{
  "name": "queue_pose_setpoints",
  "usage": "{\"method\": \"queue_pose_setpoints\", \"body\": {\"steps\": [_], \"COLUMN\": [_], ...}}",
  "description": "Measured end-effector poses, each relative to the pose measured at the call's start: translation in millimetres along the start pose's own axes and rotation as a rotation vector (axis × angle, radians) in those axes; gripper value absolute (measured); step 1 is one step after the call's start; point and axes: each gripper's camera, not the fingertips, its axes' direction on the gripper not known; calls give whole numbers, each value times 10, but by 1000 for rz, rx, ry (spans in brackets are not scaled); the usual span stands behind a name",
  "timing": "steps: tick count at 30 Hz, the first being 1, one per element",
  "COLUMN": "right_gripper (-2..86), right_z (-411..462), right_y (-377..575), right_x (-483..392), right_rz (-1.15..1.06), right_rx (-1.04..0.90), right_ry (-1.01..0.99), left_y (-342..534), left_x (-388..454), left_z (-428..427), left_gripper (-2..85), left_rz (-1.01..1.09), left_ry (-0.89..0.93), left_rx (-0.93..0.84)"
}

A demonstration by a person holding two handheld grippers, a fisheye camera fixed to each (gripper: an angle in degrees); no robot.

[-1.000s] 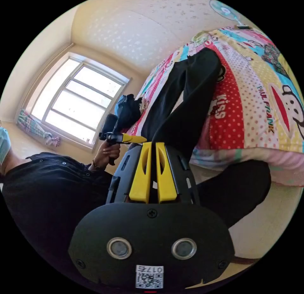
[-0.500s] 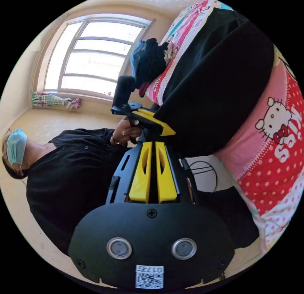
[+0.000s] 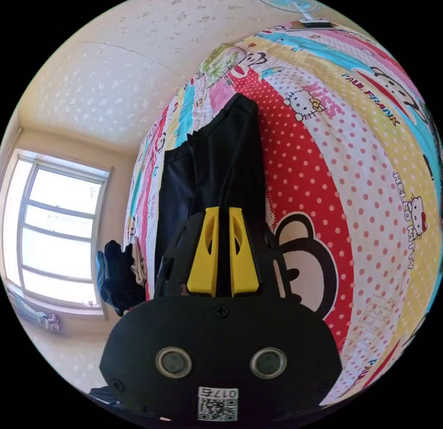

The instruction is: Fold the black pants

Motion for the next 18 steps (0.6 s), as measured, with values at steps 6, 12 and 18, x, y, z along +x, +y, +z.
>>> {"method": "queue_pose_setpoints", "body": {"steps": [6,12,18], "right_gripper": [31,27,36], "right_z": [656,1803,2045], "right_y": [24,253,942], "right_x": [-1143,-2131,-1881], "right_rz": [-160,-309,-291], "right_rx": [77,-98,-119], "right_ry": [-10,-135,-364], "left_y": [440,1036,1252], "left_x": [-488,-1062,-1212], "left_z": [-729,-1160,-1145], "left_gripper": [13,27,68], "left_rz": [-117,-312,-403], "left_ry": [187,164,62], "left_rx": [223,349,281]}}
